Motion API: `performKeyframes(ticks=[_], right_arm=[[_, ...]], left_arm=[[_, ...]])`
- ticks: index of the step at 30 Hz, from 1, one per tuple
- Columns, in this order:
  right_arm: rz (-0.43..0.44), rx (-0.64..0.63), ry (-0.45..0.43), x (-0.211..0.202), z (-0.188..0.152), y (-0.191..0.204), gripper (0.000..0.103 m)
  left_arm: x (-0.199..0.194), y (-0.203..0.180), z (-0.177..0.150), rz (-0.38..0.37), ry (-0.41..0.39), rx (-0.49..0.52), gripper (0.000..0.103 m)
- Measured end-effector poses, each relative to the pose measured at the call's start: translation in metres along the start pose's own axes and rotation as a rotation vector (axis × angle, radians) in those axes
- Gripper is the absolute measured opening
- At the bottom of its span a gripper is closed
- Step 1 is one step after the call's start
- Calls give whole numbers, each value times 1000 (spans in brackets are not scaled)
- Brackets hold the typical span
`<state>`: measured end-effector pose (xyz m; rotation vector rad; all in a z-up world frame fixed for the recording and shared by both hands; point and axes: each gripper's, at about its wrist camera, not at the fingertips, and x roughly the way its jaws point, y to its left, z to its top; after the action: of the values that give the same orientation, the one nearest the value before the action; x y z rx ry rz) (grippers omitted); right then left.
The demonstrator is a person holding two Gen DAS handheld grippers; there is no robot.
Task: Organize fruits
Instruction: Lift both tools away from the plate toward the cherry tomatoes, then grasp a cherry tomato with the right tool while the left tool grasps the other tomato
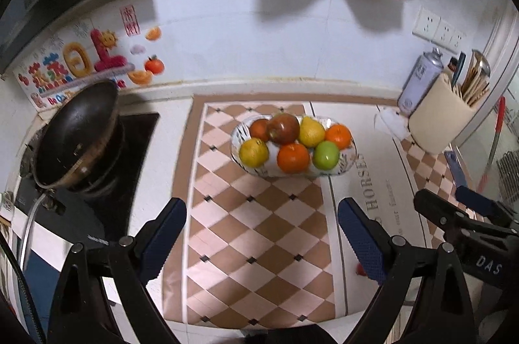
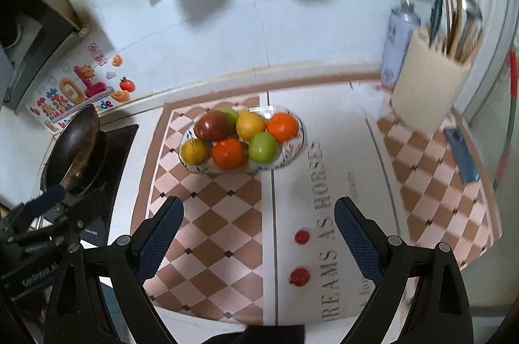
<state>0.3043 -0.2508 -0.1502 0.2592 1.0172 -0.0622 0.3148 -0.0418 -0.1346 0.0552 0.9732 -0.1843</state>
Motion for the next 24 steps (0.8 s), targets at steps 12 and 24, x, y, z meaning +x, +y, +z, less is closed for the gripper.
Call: performKeyframes(ticks=[12,24], right_arm=[[33,190,313,157,-46,-85,67],[57,153,353,210,-68,-86,26]], left_arm=[[122,-51,-39,189,261,151,103],[174,-77,-64,177,391,226,103]])
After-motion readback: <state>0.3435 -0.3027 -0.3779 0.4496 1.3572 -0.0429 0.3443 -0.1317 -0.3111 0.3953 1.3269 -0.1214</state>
